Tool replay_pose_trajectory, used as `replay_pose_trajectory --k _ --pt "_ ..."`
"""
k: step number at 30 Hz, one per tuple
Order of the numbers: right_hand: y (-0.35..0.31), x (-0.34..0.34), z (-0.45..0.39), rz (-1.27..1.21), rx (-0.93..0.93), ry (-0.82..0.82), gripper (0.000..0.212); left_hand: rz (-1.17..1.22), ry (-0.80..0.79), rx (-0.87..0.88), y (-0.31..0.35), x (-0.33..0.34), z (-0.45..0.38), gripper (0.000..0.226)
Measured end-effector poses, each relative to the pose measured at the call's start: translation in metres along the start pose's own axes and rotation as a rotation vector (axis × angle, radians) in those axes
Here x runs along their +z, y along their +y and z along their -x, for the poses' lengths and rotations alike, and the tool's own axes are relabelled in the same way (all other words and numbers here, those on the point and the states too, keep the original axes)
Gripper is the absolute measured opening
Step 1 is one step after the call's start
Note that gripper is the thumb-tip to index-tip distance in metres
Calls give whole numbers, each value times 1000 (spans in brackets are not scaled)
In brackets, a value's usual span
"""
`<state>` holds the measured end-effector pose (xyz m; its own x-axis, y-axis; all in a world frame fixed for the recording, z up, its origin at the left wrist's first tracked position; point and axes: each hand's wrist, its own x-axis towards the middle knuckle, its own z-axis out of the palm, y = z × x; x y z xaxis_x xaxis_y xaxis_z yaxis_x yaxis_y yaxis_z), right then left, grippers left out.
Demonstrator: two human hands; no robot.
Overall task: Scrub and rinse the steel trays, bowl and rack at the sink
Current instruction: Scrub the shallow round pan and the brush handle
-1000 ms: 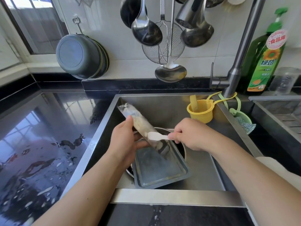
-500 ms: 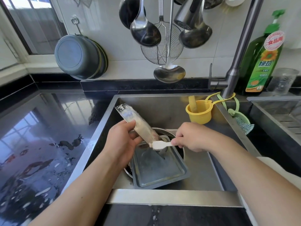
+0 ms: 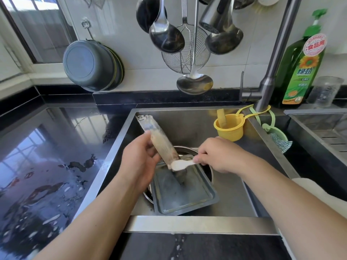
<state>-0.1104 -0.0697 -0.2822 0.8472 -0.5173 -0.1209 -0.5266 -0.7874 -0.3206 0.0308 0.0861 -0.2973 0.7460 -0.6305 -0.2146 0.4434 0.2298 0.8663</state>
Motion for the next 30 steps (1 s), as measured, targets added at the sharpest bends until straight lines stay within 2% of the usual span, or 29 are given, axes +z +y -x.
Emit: replay_pose_trajectory --k 2,4,6,8,10,12,15,17,20,22,24,28,30 --pt "-10 2 -4 -86 -72 124 43 -216 -32 -16 -8 6 4 25" --pt "-15 2 -8 -130 -98 167 42 -322 -25 17 -10 6 4 26" --pt "-10 2 -8 -117 -67 78 39 -290 26 52 -5 4 3 29" --pt "-4 4 -3 36 -46 -63 37 -214 73 60 0 2 3 29" --pt "-2 9 1 163 -52 -113 36 -186 88 58 1 1 3 28" --pt "-5 7 1 77 -76 -54 38 -187 72 40 0 1 3 28" --pt "-12 -2 -7 -151 -98 160 41 -209 30 14 -2 2 3 28" --pt "-12 -6 -11 -187 -88 240 40 -219 18 16 -4 2 3 29" --pt "-3 -4 -9 -143 -41 82 37 -172 32 5 -3 -1 1 31" --pt "2 0 -5 -4 -16 -20 39 -96 51 -13 -1 -3 0 34" --pt "0 2 -4 38 -42 15 44 -59 53 -20 0 -3 1 34" --pt "-15 1 -10 -143 -144 255 49 -84 -18 -48 -2 5 8 30" --pt "-16 0 -12 -158 -129 191 46 -64 -6 -45 -3 4 7 30"
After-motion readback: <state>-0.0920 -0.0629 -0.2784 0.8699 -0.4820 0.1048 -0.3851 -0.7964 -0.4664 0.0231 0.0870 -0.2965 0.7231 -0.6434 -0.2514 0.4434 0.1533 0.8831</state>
